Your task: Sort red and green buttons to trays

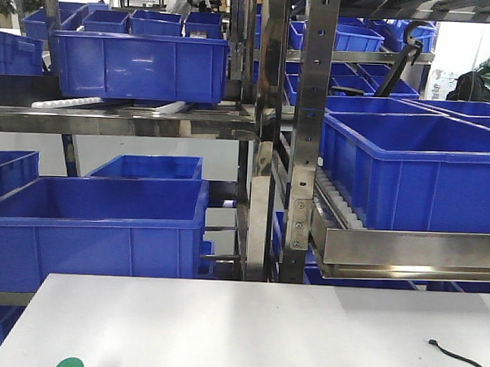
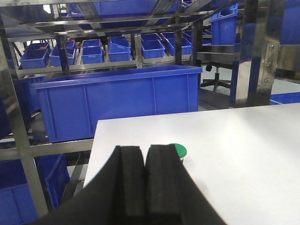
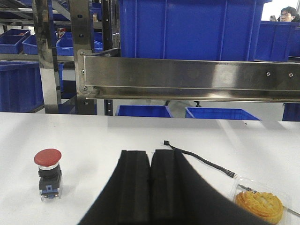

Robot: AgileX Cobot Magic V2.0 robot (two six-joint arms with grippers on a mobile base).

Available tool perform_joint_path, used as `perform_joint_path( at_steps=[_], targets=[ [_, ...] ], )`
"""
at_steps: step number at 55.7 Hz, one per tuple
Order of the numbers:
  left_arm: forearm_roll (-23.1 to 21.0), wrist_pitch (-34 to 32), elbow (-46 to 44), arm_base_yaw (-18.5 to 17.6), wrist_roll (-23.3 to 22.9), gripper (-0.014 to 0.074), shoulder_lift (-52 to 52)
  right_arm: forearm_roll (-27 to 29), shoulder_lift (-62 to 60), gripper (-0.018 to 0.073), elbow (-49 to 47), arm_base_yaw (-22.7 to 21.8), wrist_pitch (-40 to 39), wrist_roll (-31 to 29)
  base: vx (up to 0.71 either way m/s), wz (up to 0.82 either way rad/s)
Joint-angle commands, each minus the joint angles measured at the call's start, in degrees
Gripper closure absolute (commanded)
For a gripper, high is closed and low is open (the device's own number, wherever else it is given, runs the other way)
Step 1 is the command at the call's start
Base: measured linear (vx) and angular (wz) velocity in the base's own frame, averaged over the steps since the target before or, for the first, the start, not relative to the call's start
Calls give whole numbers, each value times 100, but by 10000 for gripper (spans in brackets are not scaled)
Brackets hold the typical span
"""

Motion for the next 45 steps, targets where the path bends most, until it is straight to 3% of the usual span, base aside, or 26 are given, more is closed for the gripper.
perform_joint_path(
  at_steps=[1,38,45],
  targets=[
    [-20,-447,-147,13,-54,601,-61,-44,-59,568,82,-37,-508,-50,0,0],
    [-20,-457,-147,13,-54,601,-61,-44,-59,568,82,-37,-521,-50,0,0],
    [-13,-901,-147,13,-49,601,-61,-44,-59,568,82,-37,-742,-50,0,0]
  ],
)
